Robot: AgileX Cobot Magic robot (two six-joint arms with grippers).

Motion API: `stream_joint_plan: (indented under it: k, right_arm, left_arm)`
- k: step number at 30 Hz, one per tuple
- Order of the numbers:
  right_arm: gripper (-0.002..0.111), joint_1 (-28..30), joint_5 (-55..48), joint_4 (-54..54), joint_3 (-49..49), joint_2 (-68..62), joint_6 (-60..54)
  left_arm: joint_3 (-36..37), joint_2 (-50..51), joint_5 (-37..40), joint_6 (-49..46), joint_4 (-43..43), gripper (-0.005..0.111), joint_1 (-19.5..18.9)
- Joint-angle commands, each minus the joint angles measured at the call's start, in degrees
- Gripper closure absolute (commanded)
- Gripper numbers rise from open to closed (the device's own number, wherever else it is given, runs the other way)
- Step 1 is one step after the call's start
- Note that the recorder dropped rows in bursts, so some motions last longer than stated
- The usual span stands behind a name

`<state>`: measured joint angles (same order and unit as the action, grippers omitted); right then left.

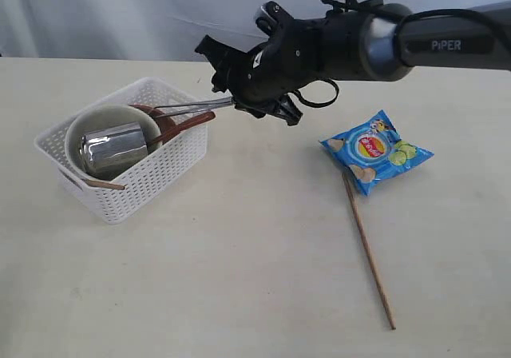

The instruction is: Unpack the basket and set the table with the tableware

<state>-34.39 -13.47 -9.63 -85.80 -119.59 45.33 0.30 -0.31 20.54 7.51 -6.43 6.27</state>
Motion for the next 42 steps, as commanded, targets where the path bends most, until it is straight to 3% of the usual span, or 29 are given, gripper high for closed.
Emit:
stream_joint_plan:
  k: [1,9,29,36,42]
  right_arm:
    - [0.065,0.81,2.48,3.65,-0.08,-0.11,-1.21]
    - [0.065,1.73,2.73,10.27,-0.08,-0.36,-1.21]
    - [0.065,1.51,8.06,10.25,-0.08,-3.18,-8.87]
    - [0.085,1.4,8.42,9.63,-0.08,-3.42,-8.87]
    - [0.087,0.26,9.06,9.63,-0.08,-3.42,-8.98]
  left_arm:
    - [-0.3,0.31,-0.46,-0.21,0.48,0.107,0.41]
    - [-0.3,0.31,-0.46,-0.21,0.48,0.107,0.41]
    - [-0.3,0.31,-0.46,-0.21,0.48,0.107,0.41]
    - [-0.3,0.31,-0.46,-0.21,0.48,0.107,0.41]
    - [-0.3,0.31,-0.46,-0.21,0.48,0.107,0.41]
